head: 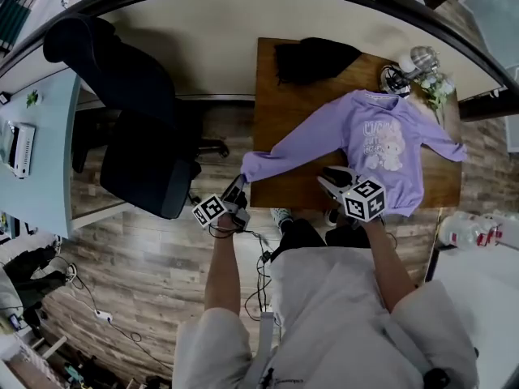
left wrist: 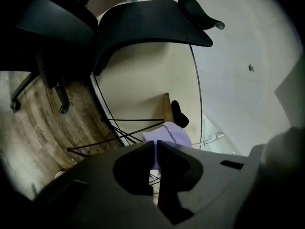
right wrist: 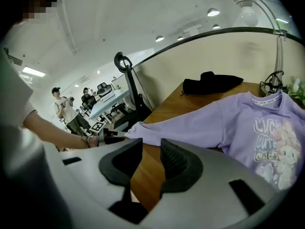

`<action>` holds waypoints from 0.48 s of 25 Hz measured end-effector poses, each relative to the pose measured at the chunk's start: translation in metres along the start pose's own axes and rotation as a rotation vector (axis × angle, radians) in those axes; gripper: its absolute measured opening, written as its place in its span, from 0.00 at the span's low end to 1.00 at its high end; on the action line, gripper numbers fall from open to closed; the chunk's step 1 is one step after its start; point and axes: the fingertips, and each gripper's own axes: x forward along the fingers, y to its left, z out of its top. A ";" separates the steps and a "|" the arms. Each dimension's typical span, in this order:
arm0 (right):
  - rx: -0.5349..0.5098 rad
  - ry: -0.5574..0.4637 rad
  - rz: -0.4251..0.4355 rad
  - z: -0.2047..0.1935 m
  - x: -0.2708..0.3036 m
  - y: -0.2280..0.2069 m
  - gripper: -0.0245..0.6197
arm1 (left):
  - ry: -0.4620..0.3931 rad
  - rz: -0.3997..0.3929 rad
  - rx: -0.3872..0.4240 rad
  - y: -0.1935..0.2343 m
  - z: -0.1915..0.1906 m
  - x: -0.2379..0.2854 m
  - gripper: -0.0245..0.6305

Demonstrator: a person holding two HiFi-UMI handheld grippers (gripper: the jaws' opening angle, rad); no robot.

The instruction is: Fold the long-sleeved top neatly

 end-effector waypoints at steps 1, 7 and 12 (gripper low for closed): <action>0.001 -0.001 -0.009 -0.001 -0.002 -0.002 0.23 | -0.009 0.005 0.017 -0.002 0.004 -0.001 0.09; -0.016 0.000 -0.063 -0.010 -0.020 -0.026 0.23 | -0.158 0.047 0.137 -0.029 0.043 -0.026 0.08; -0.053 -0.020 -0.110 -0.013 -0.033 -0.049 0.22 | -0.180 0.086 0.302 -0.076 0.054 -0.040 0.08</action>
